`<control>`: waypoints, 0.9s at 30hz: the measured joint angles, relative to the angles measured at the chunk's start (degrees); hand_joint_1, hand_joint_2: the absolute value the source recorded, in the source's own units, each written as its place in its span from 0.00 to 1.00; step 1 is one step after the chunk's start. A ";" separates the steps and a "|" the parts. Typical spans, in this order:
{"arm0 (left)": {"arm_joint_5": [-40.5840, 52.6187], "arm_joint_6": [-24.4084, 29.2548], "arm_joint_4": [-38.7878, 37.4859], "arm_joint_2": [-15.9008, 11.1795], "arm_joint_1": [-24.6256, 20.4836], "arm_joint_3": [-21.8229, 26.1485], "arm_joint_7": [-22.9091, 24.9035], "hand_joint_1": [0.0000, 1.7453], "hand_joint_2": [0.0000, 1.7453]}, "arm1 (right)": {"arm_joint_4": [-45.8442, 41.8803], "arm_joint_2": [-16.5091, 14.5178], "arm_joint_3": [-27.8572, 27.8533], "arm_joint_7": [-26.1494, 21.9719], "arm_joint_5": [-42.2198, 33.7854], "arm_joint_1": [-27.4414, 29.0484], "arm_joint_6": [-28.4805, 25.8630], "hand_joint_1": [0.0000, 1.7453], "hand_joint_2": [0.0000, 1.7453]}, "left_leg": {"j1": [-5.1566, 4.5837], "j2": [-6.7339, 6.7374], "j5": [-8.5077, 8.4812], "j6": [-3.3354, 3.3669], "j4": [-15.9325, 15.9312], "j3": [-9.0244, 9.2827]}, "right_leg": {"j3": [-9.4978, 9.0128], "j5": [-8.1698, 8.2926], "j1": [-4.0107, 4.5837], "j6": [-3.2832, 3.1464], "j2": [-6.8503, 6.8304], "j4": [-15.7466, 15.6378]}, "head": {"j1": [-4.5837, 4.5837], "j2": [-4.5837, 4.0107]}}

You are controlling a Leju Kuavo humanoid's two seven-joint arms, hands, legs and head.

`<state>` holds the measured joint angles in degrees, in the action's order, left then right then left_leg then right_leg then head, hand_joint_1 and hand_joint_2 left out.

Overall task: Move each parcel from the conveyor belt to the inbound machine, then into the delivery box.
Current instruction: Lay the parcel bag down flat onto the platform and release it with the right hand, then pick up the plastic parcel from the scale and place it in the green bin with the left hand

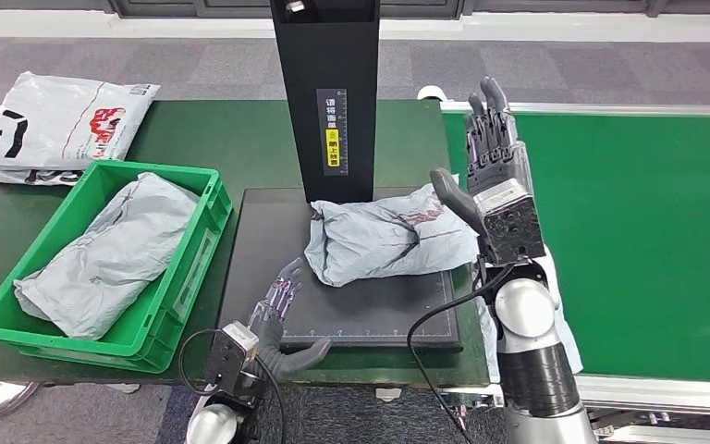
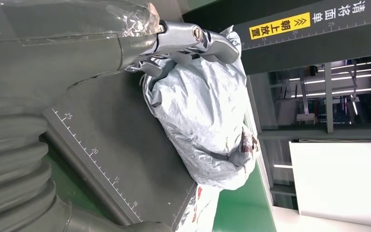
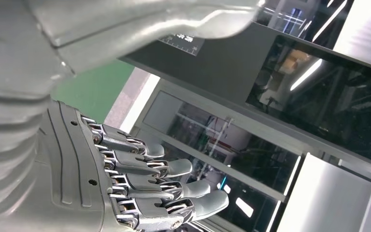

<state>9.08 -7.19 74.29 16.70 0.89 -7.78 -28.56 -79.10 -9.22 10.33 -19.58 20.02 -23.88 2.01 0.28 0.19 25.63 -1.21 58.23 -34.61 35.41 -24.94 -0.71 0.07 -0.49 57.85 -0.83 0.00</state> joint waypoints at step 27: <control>0.00 0.00 0.00 0.00 0.01 0.00 -0.01 0.00 1.00 | -0.55 0.33 0.01 0.00 0.00 0.20 0.01 0.00 1.00 | 0.00 0.00 0.00 0.00 0.00 0.00 | 0.00 0.00 0.00 0.00 0.00 0.00 | 0.00 0.00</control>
<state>9.08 -7.19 74.29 16.70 0.89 -7.78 -28.56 -79.65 -8.89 10.34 -19.58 20.02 -23.68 2.02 0.28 0.19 25.63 -1.21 58.23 -34.60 35.40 -24.94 -0.71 0.07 -0.49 57.85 -0.83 0.00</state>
